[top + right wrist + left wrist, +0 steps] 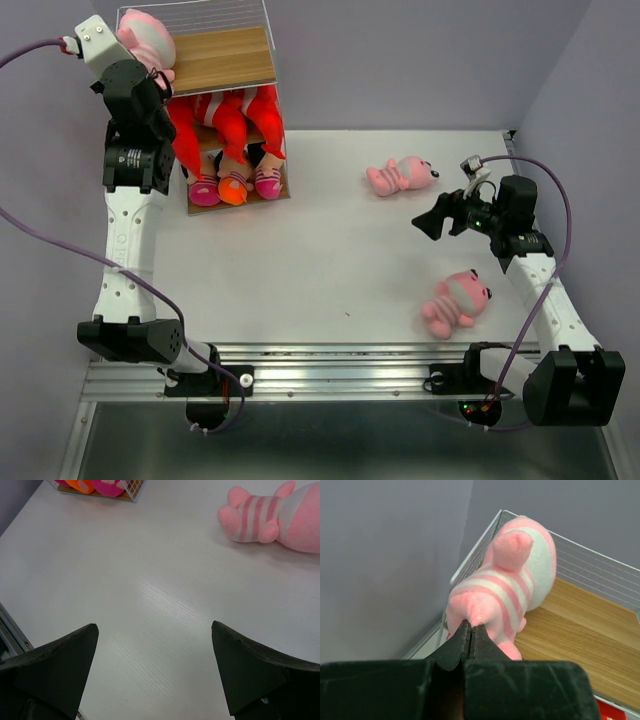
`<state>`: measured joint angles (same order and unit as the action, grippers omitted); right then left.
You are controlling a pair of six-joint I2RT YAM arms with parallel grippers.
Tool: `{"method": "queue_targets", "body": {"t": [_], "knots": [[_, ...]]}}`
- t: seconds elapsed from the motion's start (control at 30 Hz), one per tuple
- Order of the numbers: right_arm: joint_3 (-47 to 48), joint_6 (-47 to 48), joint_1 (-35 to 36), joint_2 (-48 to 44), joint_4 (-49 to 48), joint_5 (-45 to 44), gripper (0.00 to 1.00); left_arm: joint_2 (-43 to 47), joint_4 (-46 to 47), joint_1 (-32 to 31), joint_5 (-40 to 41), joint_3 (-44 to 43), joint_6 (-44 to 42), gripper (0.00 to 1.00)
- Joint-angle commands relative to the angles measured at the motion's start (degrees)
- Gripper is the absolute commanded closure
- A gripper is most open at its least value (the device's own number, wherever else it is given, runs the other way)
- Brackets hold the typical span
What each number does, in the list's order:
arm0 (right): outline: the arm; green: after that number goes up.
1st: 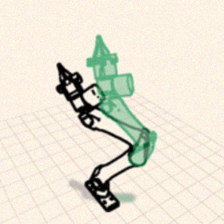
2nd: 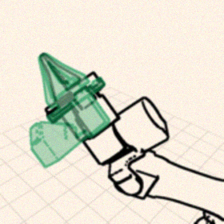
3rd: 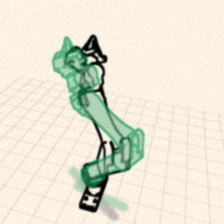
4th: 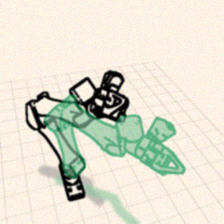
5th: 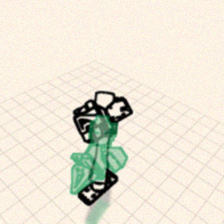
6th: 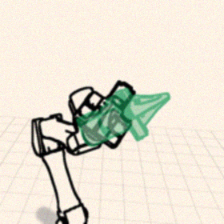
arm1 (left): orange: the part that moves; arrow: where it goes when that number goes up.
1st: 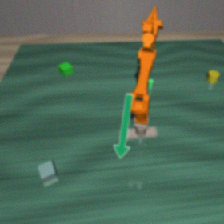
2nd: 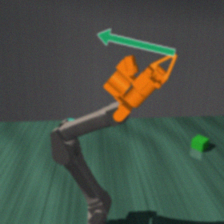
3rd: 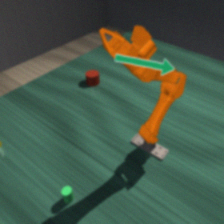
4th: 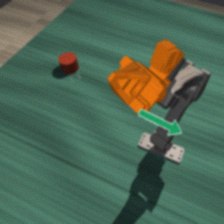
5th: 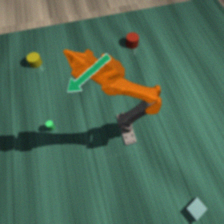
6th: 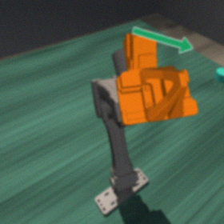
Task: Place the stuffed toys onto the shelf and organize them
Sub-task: Place the stuffed toy onto shelf
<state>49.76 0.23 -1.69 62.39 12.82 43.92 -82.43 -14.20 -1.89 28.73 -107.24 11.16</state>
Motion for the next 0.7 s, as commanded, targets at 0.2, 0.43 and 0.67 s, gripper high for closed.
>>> {"method": "queue_targets", "body": {"t": [0.2,0.43,0.67], "knots": [[-0.45,1.0,0.2,0.45,-2.71,0.2,0.0,1.31,12.08,-6.28,12.84,0.98,-4.65,1.0],[-0.36,1.09,0.2,0.63,-2.62,0.11,0.0,0.34,12.52,-6.55,13.9,1.07,-7.37,1.0],[-0.36,1.09,0.2,0.54,-2.62,0.11,0.0,0.78,13.14,-6.46,13.46,3.53,-8.35,1.0]]}}
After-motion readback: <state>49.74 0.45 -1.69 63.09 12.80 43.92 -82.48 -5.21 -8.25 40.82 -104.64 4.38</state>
